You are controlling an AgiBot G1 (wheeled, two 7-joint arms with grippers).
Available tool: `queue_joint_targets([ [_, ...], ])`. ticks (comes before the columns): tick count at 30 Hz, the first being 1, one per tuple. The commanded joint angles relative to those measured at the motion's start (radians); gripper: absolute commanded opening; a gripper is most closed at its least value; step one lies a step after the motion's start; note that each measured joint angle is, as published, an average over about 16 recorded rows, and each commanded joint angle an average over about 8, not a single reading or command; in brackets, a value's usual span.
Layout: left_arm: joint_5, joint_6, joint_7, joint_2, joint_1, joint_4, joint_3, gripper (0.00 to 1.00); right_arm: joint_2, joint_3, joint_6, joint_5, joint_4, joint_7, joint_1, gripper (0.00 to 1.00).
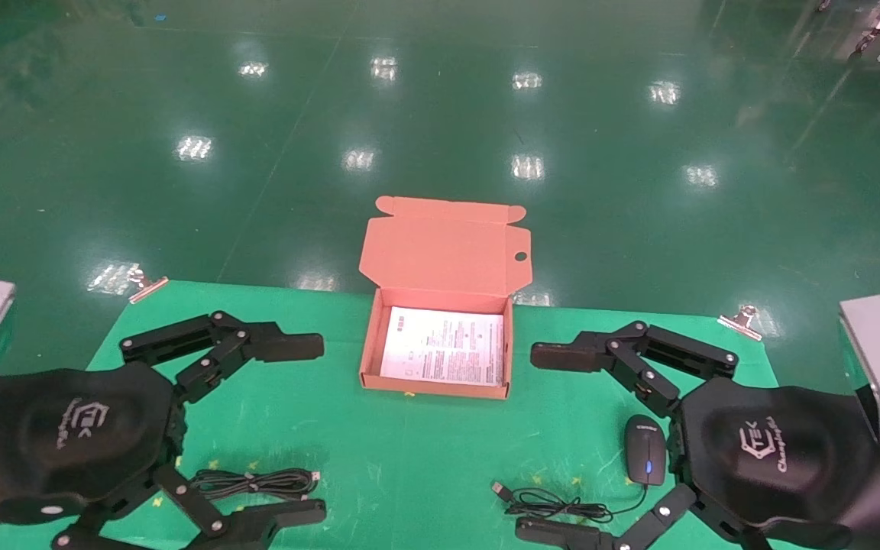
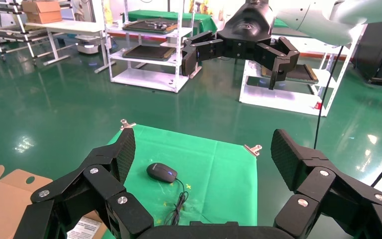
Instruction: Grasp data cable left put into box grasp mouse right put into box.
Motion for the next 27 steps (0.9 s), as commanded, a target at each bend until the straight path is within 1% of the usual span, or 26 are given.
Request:
queue_joint_targets([
  [1,0.0,0.0,0.0,0.0,0.0,0.0,0.0,1.0,0.0,0.0,0.0,0.0,0.0,0.0,0.0,1.0],
  [27,0.013,0.004,-0.003,-0.001,-0.007,0.001,0.007,1.0,0.004,-0.001,-0.004,-0.012,0.004,-0.009,0.007,1.0],
])
